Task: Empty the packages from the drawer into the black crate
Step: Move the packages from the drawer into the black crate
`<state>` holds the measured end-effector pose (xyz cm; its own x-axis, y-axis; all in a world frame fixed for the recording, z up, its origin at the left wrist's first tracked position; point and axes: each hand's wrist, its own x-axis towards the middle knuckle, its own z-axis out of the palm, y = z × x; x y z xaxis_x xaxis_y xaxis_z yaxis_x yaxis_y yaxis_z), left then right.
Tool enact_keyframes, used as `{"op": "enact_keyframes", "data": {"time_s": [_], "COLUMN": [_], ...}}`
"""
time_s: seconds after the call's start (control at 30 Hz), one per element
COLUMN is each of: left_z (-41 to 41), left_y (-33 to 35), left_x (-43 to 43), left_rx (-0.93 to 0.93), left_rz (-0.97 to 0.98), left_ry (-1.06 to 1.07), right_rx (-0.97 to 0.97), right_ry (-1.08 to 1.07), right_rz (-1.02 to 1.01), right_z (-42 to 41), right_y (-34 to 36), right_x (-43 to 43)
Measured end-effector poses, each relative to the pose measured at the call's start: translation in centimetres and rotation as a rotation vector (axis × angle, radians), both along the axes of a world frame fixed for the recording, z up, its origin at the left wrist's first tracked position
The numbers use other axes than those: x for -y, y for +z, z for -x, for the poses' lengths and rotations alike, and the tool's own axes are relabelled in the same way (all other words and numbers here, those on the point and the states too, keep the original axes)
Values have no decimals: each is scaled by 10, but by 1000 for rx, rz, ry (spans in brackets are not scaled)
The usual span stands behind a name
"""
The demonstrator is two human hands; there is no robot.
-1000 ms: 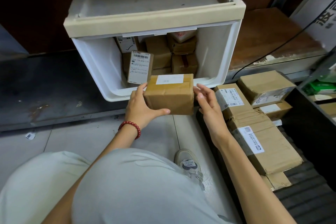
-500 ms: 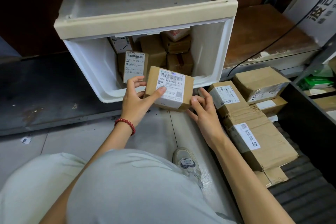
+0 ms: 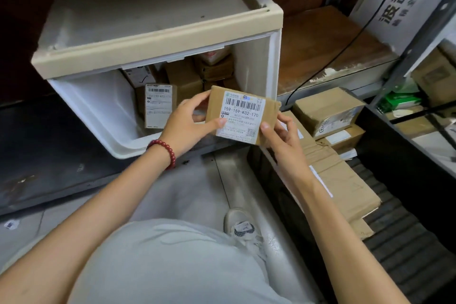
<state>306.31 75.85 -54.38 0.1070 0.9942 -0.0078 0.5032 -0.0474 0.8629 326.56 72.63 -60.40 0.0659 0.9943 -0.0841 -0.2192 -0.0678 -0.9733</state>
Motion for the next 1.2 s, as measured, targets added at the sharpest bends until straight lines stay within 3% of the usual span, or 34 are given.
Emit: {"op": "enact_keyframes", "data": {"time_s": [0.27,0.43,0.6,0.8,1.2], "left_z": [-89,-164,-236,-266,-260], "left_y": [37,36,11,-43,-72], "left_x": [-41,-53,-58,-59,-65], "left_rx": [-119,-314,-422,-718,-839], "left_rz": [-110,-210,-246,-317,-312], "left_ry": [-219,-383,-528,-621,-612], "right_rx": [-66,-46,-13,-37,16], "right_ry": [-163,-308,-453,-638,-490], "right_rz": [74,100,189,362,737], "right_z": [-79,-141,-204,-259,-223], "right_y": [14,15,2,-39,-113], "right_x": [-2,7,27,59,67]}}
